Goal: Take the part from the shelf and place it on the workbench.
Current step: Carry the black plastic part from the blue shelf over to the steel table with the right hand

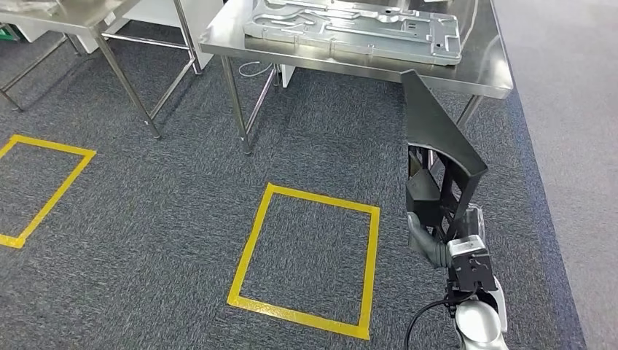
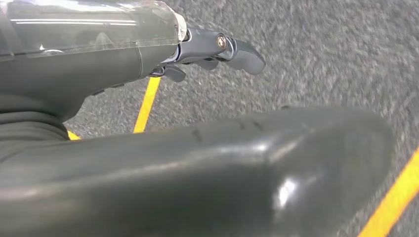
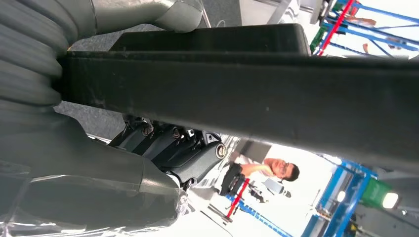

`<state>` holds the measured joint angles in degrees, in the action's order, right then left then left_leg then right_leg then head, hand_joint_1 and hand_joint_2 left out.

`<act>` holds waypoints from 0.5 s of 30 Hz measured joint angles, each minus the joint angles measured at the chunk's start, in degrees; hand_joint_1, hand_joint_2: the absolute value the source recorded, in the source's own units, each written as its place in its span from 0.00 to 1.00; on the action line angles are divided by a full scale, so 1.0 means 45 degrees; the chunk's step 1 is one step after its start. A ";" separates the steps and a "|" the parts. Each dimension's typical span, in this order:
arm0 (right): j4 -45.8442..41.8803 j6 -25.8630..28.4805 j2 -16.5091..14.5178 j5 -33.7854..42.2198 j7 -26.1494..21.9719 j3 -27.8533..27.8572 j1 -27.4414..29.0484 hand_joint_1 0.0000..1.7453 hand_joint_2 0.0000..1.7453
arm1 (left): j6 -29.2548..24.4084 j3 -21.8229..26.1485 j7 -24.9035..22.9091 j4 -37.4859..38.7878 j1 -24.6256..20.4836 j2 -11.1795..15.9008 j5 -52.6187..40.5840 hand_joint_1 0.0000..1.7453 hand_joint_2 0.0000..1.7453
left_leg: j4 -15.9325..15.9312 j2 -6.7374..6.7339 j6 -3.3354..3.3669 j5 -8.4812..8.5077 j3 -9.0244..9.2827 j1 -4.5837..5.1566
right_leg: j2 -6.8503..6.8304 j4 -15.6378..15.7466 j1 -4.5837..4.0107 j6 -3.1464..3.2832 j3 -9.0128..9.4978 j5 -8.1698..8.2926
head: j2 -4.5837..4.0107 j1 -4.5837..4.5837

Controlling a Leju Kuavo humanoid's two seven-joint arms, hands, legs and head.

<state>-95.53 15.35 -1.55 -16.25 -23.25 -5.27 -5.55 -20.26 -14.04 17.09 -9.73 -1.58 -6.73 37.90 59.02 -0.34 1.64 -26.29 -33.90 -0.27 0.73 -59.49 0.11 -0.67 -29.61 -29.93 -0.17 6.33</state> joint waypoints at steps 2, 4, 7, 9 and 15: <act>0.0043 -0.0034 0.0058 -0.0112 0.0079 -0.0005 -0.0225 1.00 1.00 | -0.0013 0.0002 0.0000 0.0000 -0.0021 0.0001 0.0034 0.00 0.00 | -0.0115 0.0003 0.0107 -0.0045 0.0186 -0.0041 | -0.0052 -0.0930 0.0051 -0.0140 -0.0515 -0.0288 | 0.0000 -0.0001; 0.0116 -0.0071 0.0089 -0.0177 0.0145 -0.0009 -0.0412 1.00 1.00 | -0.0026 0.0002 -0.0006 -0.0001 -0.0028 0.0001 0.0068 0.00 0.00 | -0.0132 0.0017 0.0168 -0.0161 0.0297 -0.0041 | -0.0082 -0.2447 0.0109 -0.0261 -0.1526 -0.0851 | 0.0000 -0.0001; 0.0311 -0.0233 0.0106 -0.0380 0.0324 -0.0011 -0.0591 1.00 1.00 | -0.0035 0.0005 -0.0039 -0.0001 -0.0021 0.0000 0.0114 0.00 0.00 | -0.0132 0.0075 0.0134 -0.0427 0.0598 -0.0046 | -0.0104 -0.2937 0.0174 -0.0315 -0.2367 -0.0593 | 0.0000 -0.0002; 0.0446 -0.0334 0.0106 -0.0567 0.0454 -0.0017 -0.0732 1.00 1.00 | -0.0040 0.0010 -0.0060 -0.0002 -0.0024 -0.0001 0.0138 0.00 0.00 | -0.0135 0.0095 0.0067 -0.0645 0.0911 -0.0049 | -0.0135 -0.1432 0.0184 -0.0282 -0.1999 0.0618 | 0.0000 -0.0002; 0.0999 -0.0430 0.0015 -0.1238 0.0772 -0.0068 -0.1032 1.00 1.00 | -0.0001 0.0057 -0.0091 -0.0003 -0.0116 -0.0001 0.0216 0.00 0.00 | -0.0212 0.0060 -0.0367 -0.0992 0.1416 -0.0060 | -0.0195 0.0183 -0.0009 0.0203 -0.1308 0.1079 | 0.0000 0.0006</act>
<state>-91.03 13.42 -1.48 -21.82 -19.77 -5.58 -10.20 -20.26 -13.79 16.68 -9.74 -2.10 -6.74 38.87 58.06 -0.08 -0.01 -30.75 -27.52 -0.55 -0.14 -58.66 0.07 0.24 -35.50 -25.08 -0.17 6.36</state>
